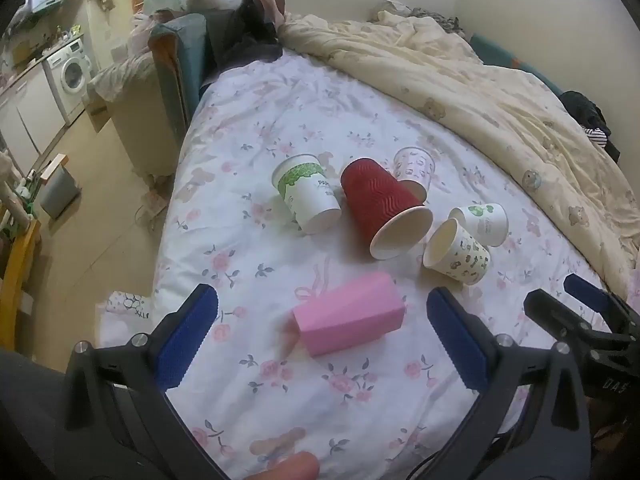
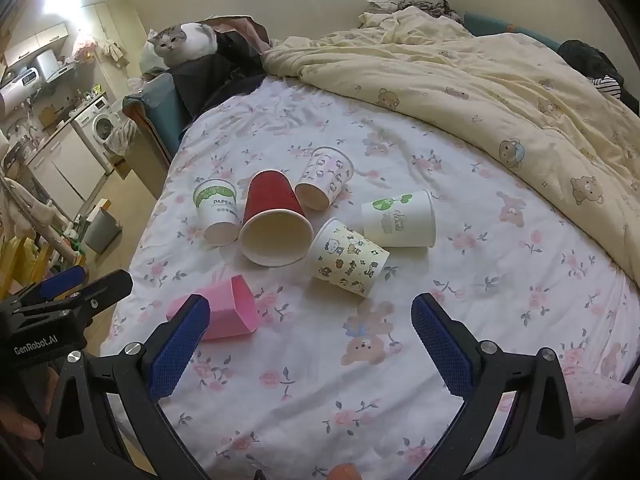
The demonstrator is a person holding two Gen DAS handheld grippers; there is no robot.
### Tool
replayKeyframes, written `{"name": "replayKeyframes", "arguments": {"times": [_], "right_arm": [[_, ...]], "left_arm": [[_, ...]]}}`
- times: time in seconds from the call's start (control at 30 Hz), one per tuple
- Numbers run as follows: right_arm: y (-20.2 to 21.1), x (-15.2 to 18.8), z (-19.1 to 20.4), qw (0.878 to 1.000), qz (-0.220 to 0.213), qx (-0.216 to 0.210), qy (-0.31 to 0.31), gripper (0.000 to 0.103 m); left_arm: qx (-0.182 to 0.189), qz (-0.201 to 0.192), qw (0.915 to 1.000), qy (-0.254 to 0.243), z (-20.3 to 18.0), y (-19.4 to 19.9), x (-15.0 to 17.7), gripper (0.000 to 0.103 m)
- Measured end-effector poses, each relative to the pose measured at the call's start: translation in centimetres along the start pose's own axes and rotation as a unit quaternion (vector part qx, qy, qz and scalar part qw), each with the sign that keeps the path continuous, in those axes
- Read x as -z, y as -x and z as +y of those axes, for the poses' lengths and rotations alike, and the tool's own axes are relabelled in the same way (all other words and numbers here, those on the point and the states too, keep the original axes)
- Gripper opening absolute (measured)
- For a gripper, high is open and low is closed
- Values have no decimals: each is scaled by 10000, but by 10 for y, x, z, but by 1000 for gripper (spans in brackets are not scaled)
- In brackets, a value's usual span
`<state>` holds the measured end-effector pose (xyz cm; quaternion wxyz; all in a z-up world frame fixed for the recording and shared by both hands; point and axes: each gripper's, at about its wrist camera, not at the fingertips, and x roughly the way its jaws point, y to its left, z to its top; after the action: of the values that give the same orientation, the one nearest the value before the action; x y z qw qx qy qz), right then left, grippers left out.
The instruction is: Flip cup upside down
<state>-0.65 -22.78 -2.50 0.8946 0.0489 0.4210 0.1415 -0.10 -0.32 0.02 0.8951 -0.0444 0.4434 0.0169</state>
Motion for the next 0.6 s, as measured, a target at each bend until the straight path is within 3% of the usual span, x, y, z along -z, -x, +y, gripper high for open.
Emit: {"name": "replayKeyframes", "arguments": {"times": [0.6], "right_arm": [[0,0,1,10000,-5,18,13,103]], "left_arm": [[99,103,9998,121,5,2,0,103]]}}
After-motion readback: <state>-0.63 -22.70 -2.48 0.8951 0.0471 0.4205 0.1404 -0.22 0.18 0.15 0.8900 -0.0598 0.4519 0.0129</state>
